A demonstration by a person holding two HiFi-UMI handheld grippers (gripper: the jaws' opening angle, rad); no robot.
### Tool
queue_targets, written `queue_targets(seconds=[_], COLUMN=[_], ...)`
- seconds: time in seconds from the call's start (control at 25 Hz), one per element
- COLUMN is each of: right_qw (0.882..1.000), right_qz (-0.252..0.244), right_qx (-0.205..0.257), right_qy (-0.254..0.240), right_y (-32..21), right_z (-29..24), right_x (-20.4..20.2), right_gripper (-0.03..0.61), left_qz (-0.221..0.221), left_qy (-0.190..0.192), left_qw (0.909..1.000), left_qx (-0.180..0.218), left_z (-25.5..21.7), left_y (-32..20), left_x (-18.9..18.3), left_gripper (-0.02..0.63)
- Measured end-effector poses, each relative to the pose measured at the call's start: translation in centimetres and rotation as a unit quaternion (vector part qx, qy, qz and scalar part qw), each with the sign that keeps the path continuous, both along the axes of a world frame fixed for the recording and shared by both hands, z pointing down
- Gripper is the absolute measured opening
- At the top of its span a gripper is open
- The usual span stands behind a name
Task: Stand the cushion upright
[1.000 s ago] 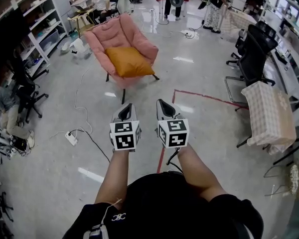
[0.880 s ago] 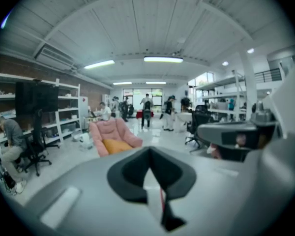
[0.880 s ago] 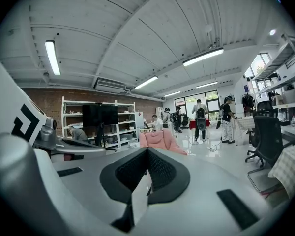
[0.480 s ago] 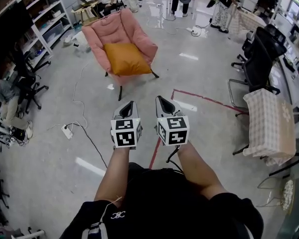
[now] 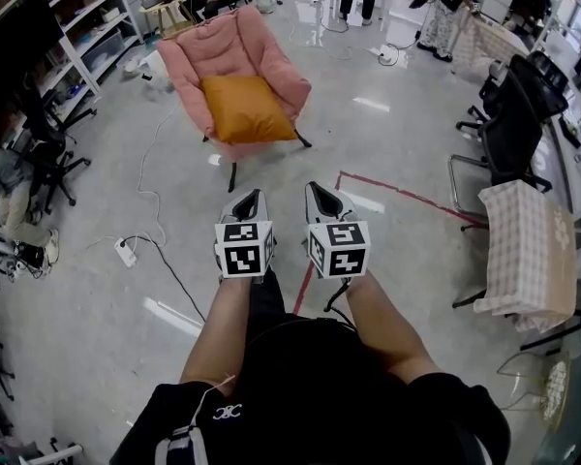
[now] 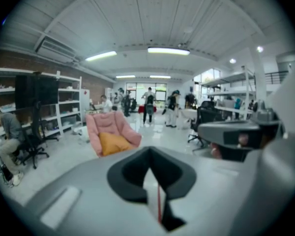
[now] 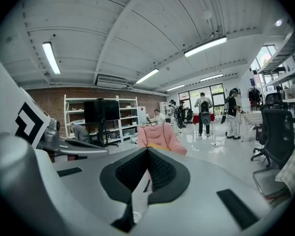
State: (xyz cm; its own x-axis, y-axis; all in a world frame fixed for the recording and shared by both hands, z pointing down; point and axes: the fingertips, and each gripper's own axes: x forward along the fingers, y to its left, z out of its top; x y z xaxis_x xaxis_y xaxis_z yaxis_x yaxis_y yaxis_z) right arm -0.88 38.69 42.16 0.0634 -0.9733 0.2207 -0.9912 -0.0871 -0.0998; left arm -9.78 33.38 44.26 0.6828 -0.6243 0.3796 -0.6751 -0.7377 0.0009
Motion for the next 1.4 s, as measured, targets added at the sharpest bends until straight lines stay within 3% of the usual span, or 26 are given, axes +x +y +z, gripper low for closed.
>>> queue_targets(seconds=[0.52,1.0,1.4], right_qw=[0.999,0.996,0.996], right_qz=[0.034,0.028,0.04], right_qx=[-0.012,-0.078,-0.083], right_qy=[0.021,0.014,0.008], right_y=[-18.4,-27.6,-43.0], right_z=[1.9,7.1,6.9], right_x=[5.5,7.0,10.1], right_gripper=[-0.005,-0.006,-0.005], left_qz=[0.021,0.014,0.024], left_qy=[0.019,-0.002,-0.017], left_qw=[0.9996,0.9973,0.9953], left_qx=[0.001,-0.072,-0.092], left_z=[1.2,7.8,9.0], left_y=[-20.1,-28.6,-44.2], left_x=[4.9,5.5,8.1], left_gripper=[0.0,0.0,0.0])
